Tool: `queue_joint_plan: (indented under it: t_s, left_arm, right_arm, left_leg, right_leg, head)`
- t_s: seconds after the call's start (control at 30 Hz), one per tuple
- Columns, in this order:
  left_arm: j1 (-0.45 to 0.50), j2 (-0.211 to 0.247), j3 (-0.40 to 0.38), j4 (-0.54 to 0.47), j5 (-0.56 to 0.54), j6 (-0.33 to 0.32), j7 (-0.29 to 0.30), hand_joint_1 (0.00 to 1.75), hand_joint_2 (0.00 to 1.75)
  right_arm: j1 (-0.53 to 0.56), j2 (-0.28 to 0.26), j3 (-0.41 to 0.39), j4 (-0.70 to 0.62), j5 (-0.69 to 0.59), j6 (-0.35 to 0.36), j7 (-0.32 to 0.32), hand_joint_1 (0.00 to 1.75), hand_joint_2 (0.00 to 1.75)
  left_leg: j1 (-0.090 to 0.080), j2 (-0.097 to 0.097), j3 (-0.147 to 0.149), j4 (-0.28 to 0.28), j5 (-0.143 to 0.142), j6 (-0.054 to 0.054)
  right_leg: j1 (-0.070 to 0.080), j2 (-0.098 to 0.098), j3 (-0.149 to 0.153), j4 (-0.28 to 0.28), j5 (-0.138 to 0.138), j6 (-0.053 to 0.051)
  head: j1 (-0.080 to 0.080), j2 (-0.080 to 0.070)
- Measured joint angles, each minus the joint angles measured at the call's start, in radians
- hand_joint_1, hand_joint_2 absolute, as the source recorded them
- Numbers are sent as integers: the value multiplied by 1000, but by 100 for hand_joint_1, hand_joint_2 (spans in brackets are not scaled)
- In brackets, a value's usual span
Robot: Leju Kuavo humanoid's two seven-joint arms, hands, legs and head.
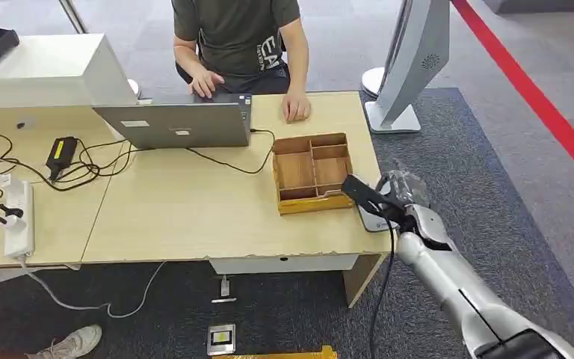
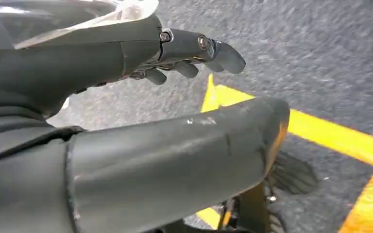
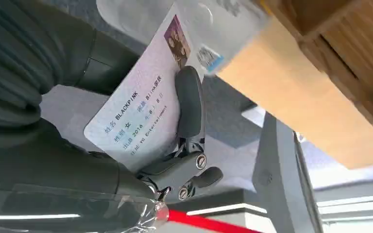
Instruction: Pass the card to the sensor for recognition and then transmit it.
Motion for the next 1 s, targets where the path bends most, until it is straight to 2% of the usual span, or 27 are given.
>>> queue_joint_plan:
  t_s: [0.13, 0.27, 0.4, 0.7, 1.0]
  left_arm:
    - [-1, -74, 0, -2, -22, 96, -35, 0, 0]
    - [1, -124, -8, -9, -45, 93, -22, 0, 0]
    - [0, -136, -18, -10, -63, 80, -22, 0, 0]
    - [-5, -160, -39, -10, -71, 80, -22, 0, 0]
    - [-3, -167, -46, -10, -50, 82, -5, 0, 0]
  right_arm:
    - [-74, 5, 10, -90, 60, 68, 44, 175, 175]
    - [-138, 4, 20, -182, 76, 161, 96, 175, 175]
    - [-184, 7, 49, -245, 92, 224, 113, 175, 175]
    - [-242, 65, 137, -268, 91, 224, 125, 175, 175]
    - [-271, 136, 194, -179, 69, 157, 100, 175, 175]
  left_leg:
    - [-2, 0, 0, 0, 1, 1]
    - [-2, -1, -1, 1, 1, 1]
    - [-2, 0, -1, 1, 1, 1]
    - [0, 0, -2, 1, 1, 1]
    - [0, -1, -2, 1, 1, 1]
  right_leg:
    - [-2, 0, -1, 0, 1, 1]
    - [-2, 0, -1, 0, 1, 1]
    - [-2, 0, -1, 0, 1, 1]
    - [0, 0, -1, 0, 1, 1]
    - [0, 0, -1, 0, 1, 1]
  head:
    - [-2, 0]
    - [1, 0]
    - [1, 0]
    - [1, 0]
    - [2, 0]
